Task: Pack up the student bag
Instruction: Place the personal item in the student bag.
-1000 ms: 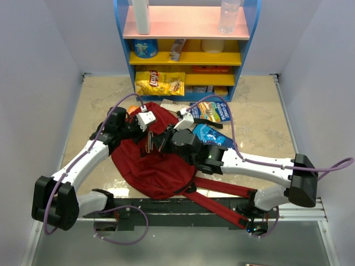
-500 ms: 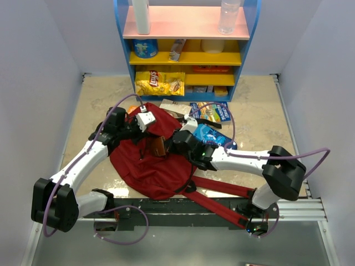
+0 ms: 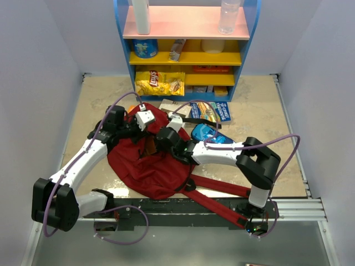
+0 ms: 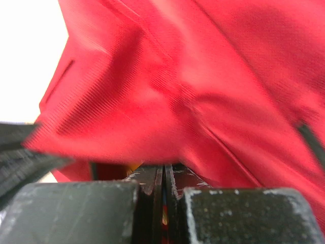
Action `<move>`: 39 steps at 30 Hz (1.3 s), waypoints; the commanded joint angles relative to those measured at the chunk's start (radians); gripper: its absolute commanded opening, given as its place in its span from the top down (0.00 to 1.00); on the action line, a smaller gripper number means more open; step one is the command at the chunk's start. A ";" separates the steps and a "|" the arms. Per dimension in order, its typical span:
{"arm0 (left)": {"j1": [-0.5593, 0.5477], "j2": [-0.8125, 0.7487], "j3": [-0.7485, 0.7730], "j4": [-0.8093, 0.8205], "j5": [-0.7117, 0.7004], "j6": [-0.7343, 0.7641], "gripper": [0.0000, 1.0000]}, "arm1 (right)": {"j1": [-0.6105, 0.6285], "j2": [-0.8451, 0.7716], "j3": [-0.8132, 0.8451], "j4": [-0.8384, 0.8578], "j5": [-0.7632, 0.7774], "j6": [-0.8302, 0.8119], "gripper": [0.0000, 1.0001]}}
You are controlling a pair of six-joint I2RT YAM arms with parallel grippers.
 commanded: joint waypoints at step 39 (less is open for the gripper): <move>0.008 0.043 0.076 0.029 0.111 -0.012 1.00 | 0.169 -0.039 -0.082 0.048 0.184 -0.217 1.00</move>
